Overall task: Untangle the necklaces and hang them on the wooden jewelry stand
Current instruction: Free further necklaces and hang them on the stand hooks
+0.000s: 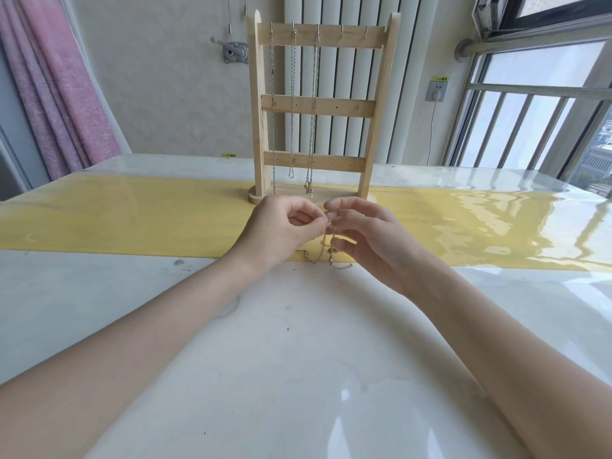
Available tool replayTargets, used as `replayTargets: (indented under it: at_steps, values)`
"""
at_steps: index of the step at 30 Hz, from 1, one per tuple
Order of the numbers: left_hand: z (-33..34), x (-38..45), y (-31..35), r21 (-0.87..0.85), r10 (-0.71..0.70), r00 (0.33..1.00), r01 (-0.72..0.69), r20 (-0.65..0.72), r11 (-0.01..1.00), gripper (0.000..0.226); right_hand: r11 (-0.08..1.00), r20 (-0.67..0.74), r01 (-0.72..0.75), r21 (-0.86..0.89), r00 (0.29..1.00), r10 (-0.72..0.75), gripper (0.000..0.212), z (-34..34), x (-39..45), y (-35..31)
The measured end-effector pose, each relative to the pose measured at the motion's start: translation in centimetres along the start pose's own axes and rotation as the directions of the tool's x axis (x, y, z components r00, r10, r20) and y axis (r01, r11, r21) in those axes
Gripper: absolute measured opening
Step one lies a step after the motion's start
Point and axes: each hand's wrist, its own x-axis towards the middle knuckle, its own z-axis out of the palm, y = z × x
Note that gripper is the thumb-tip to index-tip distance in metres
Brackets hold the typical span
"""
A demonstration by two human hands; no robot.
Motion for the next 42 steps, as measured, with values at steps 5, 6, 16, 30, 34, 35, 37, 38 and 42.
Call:
replayTargets:
  at_steps: [5, 6, 16, 30, 34, 35, 37, 38, 42]
  values:
    - [-0.3, 0.2, -0.2, -0.145, -0.147, 0.989, 0.143, -0.02, 0.979, 0.017, 0.948, -0.169, 0.133, -0.29, 0.968, -0.187, 0.019, -0.1, 0.1, 0.1]
    - [-0.3, 0.2, -0.2, -0.152, -0.159, 0.987, 0.154, -0.016, 0.976, 0.017, 0.938, -0.165, 0.154, -0.31, 0.963, -0.212, 0.019, -0.1, 0.0, 0.0]
    - [-0.5, 0.2, -0.3, -0.123, -0.218, 0.974, 0.224, 0.059, 0.967, 0.02, 0.843, -0.007, 0.236, -0.484, 0.962, -0.273, 0.015, -0.2, -0.1, 0.2]
    - [-1.6, 0.4, 0.3, -0.029, -0.259, 0.96, 0.263, 0.106, 0.964, 0.009, 0.682, 0.113, 0.351, -0.641, 0.923, -0.369, 0.024, -0.1, 0.1, 0.4]
    - [-1.9, 0.3, 0.3, -0.008, -0.244, 0.963, 0.246, 0.111, 0.969, 0.007, 0.664, 0.132, 0.348, -0.662, 0.926, -0.354, 0.025, -0.1, 0.0, 0.4]
    - [-1.9, 0.4, 0.2, 0.0, -0.239, 0.965, 0.24, 0.11, 0.971, 0.008, 0.66, 0.134, 0.348, -0.666, 0.926, -0.353, 0.025, -0.1, 0.0, 0.4]
    - [-1.9, 0.4, 0.1, 0.015, -0.227, 0.968, 0.226, 0.104, 0.974, 0.009, 0.664, 0.131, 0.346, -0.663, 0.927, -0.352, 0.024, 0.1, 0.0, 0.4]
    - [-1.8, 0.4, 0.1, 0.024, -0.22, 0.971, 0.218, 0.099, 0.976, 0.011, 0.672, 0.127, 0.343, -0.656, 0.928, -0.35, 0.023, 0.1, -0.1, 0.4]
    - [-1.6, 0.4, 0.0, 0.051, -0.206, 0.974, 0.202, 0.094, 0.978, 0.016, 0.735, 0.093, 0.304, -0.606, 0.945, -0.314, 0.02, 0.2, -0.2, 0.4]
